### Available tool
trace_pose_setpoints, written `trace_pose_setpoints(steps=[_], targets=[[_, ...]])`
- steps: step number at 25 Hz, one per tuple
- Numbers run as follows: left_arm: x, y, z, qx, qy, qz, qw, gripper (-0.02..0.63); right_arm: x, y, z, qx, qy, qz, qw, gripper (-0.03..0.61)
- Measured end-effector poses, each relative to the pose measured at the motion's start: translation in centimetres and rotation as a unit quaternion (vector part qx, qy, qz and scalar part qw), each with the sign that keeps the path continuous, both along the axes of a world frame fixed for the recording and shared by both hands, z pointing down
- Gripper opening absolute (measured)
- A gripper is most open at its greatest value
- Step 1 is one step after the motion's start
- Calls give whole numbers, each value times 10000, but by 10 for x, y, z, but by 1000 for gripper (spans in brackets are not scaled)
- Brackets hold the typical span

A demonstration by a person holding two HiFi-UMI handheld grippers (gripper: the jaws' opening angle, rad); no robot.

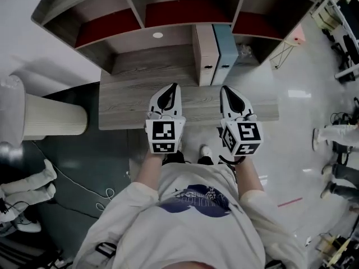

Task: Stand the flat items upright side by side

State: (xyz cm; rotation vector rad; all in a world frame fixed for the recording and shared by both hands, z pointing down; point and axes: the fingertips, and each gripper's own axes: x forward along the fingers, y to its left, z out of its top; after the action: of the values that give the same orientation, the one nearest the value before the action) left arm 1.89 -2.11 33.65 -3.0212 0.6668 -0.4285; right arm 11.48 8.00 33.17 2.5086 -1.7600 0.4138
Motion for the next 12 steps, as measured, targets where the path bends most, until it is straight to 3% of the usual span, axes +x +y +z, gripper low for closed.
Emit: trace_pose_setpoints(steps=[5, 12], targets=[[-7, 21, -13, -45, 368, -585, 9976, 6, -3, 7, -4, 41, 71, -229, 9997, -2], [-8, 46, -40, 148, 761, -900, 9929, 6, -3, 22, -21, 391, 386, -377, 9978, -2]])
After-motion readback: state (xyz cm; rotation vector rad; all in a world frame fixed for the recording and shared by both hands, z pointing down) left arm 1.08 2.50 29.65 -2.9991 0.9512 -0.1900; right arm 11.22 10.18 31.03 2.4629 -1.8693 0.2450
